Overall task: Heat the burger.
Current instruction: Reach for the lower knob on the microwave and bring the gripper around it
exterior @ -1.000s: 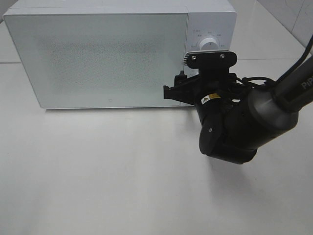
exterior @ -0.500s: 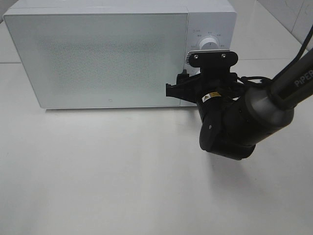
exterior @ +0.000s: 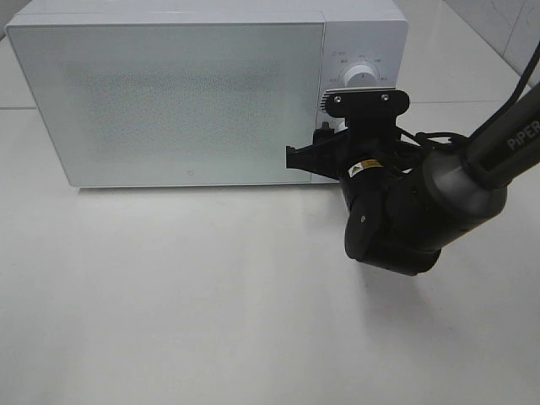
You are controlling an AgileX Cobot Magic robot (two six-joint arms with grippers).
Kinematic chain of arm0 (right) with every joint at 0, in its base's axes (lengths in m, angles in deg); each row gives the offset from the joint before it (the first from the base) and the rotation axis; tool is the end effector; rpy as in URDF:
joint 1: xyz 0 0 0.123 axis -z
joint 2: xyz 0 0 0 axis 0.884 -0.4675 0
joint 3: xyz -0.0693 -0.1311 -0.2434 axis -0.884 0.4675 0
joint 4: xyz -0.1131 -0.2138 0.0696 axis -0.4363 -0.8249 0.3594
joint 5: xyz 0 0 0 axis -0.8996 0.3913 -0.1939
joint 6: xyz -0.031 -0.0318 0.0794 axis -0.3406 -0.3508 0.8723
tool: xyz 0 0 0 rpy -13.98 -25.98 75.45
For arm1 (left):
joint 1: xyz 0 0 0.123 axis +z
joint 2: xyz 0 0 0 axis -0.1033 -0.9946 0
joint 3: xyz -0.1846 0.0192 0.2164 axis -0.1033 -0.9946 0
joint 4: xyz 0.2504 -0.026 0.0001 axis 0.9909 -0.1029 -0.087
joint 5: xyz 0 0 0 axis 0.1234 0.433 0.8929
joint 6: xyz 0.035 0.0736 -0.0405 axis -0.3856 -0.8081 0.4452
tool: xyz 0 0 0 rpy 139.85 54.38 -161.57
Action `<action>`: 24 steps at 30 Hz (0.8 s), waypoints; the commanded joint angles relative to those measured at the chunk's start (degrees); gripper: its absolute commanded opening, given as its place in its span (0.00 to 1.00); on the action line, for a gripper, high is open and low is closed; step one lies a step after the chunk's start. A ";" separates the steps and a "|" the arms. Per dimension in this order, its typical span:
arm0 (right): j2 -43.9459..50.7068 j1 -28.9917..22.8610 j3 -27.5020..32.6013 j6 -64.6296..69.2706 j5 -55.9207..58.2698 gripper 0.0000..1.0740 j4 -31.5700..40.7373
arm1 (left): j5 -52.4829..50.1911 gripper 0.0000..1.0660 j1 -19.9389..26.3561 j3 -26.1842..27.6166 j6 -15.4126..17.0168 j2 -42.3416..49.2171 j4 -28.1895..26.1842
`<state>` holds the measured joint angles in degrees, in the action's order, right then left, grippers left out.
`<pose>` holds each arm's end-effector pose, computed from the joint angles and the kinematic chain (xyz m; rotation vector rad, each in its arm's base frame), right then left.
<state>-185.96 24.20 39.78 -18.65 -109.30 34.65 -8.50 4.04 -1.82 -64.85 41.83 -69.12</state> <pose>0.3204 0.1720 0.1193 0.0837 1.6624 -0.0479 -0.0091 -0.0073 0.2816 0.1105 2.0321 -0.0908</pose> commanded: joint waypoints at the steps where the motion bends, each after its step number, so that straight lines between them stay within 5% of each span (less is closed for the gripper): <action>1: 0.06 0.46 -0.52 1.38 1.20 0.31 -0.23 | -0.23 0.92 0.23 -0.11 0.23 1.32 -0.06; 2: 0.06 0.46 -0.52 1.38 1.20 0.31 -0.23 | -0.23 0.92 0.23 -0.11 0.23 1.32 -0.06; 6: 0.06 0.46 -0.52 2.69 1.38 0.03 -0.40 | -0.23 0.92 0.23 -0.11 0.23 1.32 -0.06; 8: 0.06 0.46 -0.52 3.09 1.38 0.00 -0.40 | -0.23 0.92 0.23 -0.11 0.23 1.32 -0.06; 24: 0.06 0.46 -0.52 13.41 0.46 0.00 -3.50 | -0.23 0.92 0.23 -0.11 0.23 1.32 -0.06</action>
<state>-185.96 24.31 40.06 -7.53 -109.12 34.59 -8.50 4.04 -1.82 -64.85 41.88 -69.12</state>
